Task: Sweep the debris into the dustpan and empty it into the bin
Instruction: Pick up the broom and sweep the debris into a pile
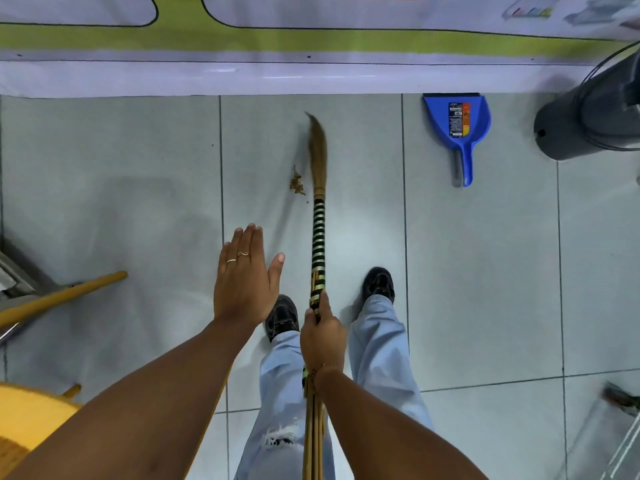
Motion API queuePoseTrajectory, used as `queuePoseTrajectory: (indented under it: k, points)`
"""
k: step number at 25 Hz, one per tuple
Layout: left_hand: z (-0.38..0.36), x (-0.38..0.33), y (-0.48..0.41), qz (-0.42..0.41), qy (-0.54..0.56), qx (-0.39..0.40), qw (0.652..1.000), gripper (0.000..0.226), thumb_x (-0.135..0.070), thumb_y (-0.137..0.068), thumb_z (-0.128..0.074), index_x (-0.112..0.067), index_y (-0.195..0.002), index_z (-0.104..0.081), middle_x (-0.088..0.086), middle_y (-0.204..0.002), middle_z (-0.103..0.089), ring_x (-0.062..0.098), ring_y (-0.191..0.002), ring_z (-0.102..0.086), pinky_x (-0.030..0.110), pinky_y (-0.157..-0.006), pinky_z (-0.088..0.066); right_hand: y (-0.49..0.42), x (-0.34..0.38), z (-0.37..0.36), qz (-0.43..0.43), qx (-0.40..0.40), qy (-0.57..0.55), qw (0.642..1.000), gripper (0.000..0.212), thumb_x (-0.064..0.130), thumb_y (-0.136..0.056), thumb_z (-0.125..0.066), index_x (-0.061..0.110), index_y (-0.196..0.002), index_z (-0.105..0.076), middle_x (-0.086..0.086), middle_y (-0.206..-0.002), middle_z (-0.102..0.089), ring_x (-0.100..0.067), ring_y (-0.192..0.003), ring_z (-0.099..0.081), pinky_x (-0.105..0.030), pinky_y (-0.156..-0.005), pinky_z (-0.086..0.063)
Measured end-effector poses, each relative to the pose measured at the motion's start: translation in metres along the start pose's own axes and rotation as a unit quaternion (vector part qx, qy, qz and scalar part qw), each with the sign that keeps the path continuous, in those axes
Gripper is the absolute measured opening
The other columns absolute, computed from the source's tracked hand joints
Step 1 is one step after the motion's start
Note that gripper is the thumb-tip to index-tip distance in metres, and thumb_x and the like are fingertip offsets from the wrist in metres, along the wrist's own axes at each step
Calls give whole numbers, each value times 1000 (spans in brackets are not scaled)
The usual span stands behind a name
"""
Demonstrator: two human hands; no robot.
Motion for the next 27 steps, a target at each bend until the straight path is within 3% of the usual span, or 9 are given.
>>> queuePoseTrajectory:
  k: [3,5,9,14,17,18,22,25,27]
  points:
    - [-3,-3,2,-15,5,14,1000,55,-34,-94,-40,1,-137,-34,21,-144,-39,35,-137,-30,46,-114,-23,-14,-5,4,-80,17,-9,997,42,22,-99,-32,18,-140,-39,-20,-110,-65,-35,-103,-61,-39,-87,-49]
    - [-3,2,4,-16,5,15,1000,56,-36,-94,-35,1,-136,-36,21,-143,-41,35,-136,-31,46,-114,-24,-10,-7,0,-124,72,21,989,37,18,-98,-32,11,-133,-44,-18,-120,-62,-34,-113,-57,-37,-92,-46]
    - [0,21,4,7,-8,11,1000,60,-38,-91,-32,2,-134,-38,23,-139,-45,37,-133,-36,47,-112,-29,-2,11,-19,-102,142,71,982,38,16,-98,-34,6,-131,-48,-16,-129,-58,-33,-120,-54,-35,-101,-42]
    - [10,39,-7,20,-15,-5,1000,60,-38,-91,-33,3,-134,-37,25,-139,-45,39,-133,-36,48,-110,-28,-25,47,-22,-89,144,57,984,39,21,-99,-32,3,-126,-53,-15,-126,-60,-33,-113,-59,-29,-81,-45]
    - [13,41,-13,26,-6,-15,1000,60,-38,-90,-33,2,-135,-36,24,-141,-43,37,-134,-34,47,-112,-26,-35,58,-21,-91,152,50,983,38,20,-99,-33,4,-128,-52,-13,-125,-61,-28,-92,-59,-20,-59,-41]
    - [12,41,-14,24,-2,-15,1000,60,-38,-90,-33,1,-136,-35,23,-141,-42,37,-135,-33,47,-112,-26,-38,60,-22,-90,153,48,983,38,19,-99,-33,4,-128,-51,-13,-125,-60,-28,-92,-59,-19,-59,-39]
    - [9,41,-13,7,-9,-6,1000,60,-38,-91,-33,1,-137,-34,22,-143,-40,35,-136,-31,45,-113,-24,-41,58,-23,-67,139,43,987,37,18,-98,-33,7,-128,-51,-14,-125,-60,-32,-113,-58,-28,-79,-43]
    - [3,37,-11,8,-18,-1,1000,60,-38,-91,-32,2,-136,-34,23,-143,-41,36,-136,-32,46,-112,-24,-28,38,-19,-41,94,18,995,39,21,-98,-33,14,-133,-47,-16,-119,-64,-36,-110,-58,-38,-93,-48]
    - [-3,31,-11,13,-27,0,1000,60,-38,-91,-32,3,-135,-35,24,-141,-43,37,-134,-34,47,-112,-26,-16,24,-13,-23,56,-5,998,41,24,-98,-33,20,-138,-42,-17,-114,-67,-35,-106,-61,-42,-94,-50]
Point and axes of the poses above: each hand's wrist, its own y-axis away from the middle knuckle, its own z-axis out of the back of the hand, x = y × z, the point moved 2 cm from there along -y, towards the middle knuckle
